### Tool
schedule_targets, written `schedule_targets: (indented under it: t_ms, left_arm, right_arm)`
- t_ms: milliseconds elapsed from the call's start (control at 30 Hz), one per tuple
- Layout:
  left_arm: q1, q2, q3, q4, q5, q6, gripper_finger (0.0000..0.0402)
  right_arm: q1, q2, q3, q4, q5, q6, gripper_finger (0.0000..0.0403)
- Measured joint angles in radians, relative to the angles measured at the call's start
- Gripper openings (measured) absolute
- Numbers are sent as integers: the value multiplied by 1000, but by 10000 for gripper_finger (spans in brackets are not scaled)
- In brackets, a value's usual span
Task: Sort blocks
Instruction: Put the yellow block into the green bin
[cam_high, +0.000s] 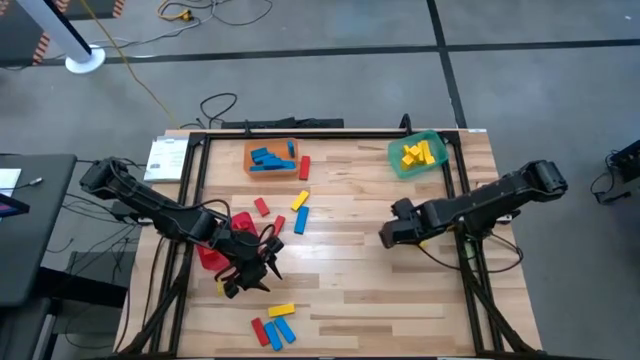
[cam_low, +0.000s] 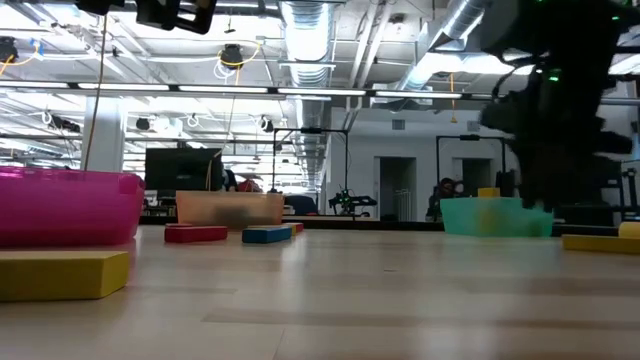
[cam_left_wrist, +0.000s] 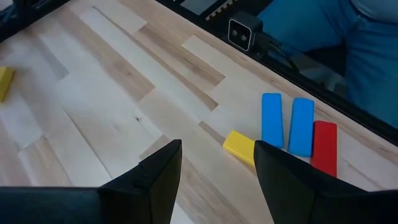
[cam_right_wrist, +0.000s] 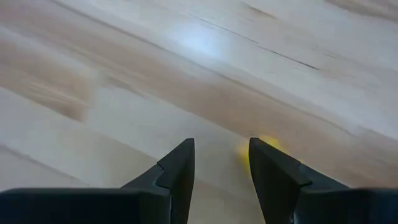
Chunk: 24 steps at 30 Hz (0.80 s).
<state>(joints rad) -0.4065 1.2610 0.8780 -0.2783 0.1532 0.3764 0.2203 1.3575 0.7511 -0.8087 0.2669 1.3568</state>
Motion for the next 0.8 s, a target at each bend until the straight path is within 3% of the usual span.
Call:
schedule_targets:
  t_ms: [233, 500, 800]
  left_arm:
    - [0, 0, 0, 1, -1, -6, 196]
    - [0, 0, 0, 14, -2, 4, 196]
    - [0, 0, 1, 14, -2, 4, 196]
  right_arm:
    - [17, 1, 0, -174, -125, 20, 168]
    - [-14, 29, 0, -173, -193, -140, 170]
    - [-88, 112, 0, -143, -218, -237, 238]
